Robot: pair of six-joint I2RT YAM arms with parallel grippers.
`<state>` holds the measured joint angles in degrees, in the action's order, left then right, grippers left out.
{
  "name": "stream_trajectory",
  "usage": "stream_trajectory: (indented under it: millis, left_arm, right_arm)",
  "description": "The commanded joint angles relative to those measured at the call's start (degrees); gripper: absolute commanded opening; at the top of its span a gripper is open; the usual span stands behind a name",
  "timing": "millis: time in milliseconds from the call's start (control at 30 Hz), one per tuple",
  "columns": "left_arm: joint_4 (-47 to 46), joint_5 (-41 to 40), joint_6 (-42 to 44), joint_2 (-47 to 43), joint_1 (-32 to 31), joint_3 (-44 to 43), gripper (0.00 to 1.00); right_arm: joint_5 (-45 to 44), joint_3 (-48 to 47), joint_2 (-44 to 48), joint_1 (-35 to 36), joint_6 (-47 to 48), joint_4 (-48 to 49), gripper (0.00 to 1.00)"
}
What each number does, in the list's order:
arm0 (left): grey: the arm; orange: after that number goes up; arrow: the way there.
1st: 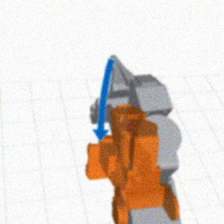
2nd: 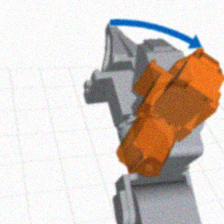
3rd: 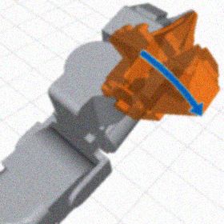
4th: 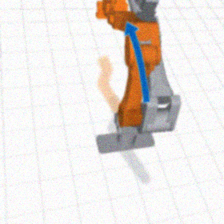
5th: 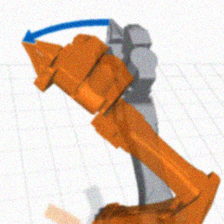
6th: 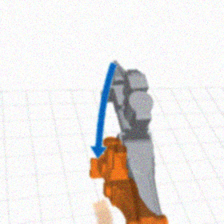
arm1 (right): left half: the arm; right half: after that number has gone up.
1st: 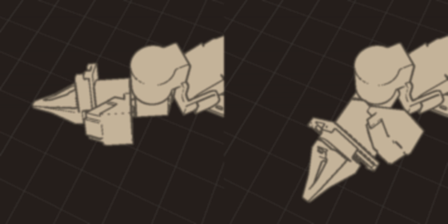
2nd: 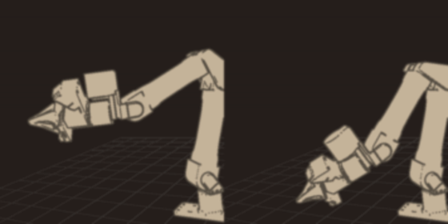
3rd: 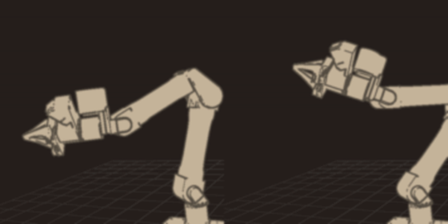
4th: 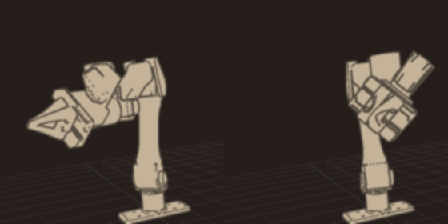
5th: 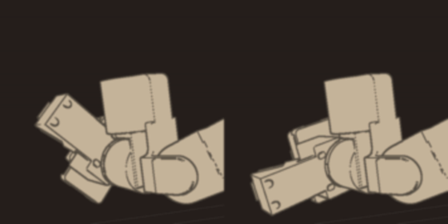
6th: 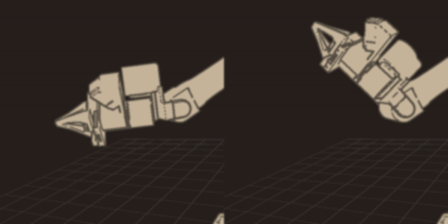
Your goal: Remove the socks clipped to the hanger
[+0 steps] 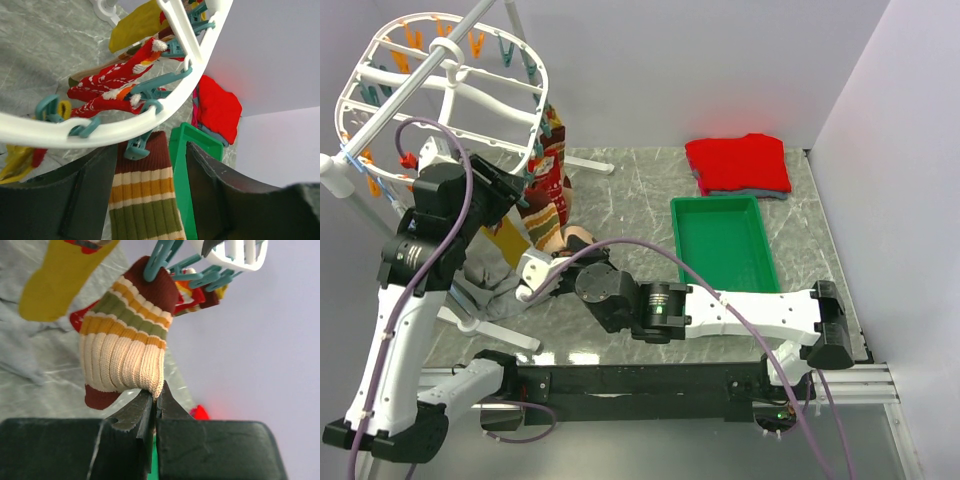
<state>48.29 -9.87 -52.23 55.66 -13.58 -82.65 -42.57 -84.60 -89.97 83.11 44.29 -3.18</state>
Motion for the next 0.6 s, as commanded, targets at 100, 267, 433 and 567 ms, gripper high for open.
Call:
stream_trajectory:
  millis: [100,267,433,567]
  left_arm:
    - [3.56,-4.54,0.20,2.52,-0.13,-3.57,0.60]
    - [-0.73,1.65,5.96,-1.32,-0.13,-0.41,0.70]
    - [-6.10,6.88,10.74,-9.85,-0.13,5.30,0.84]
    - [-5.41,7.67,12.59,-15.74,-0.13,5.49,0.93]
  right_arm:
    - [-2.26,0.57,-1.96,0.82,9.75,10.38,0.00]
    - [-0.86,-0.57,-2.05,1.18,6.17,6.80,0.00]
    - [5.64,-1.62,0.41,0.04,-7.36,-0.24,0.00]
    - [12.15,-1.27,1.73,-0.93,-16.50,-3.23,0.00]
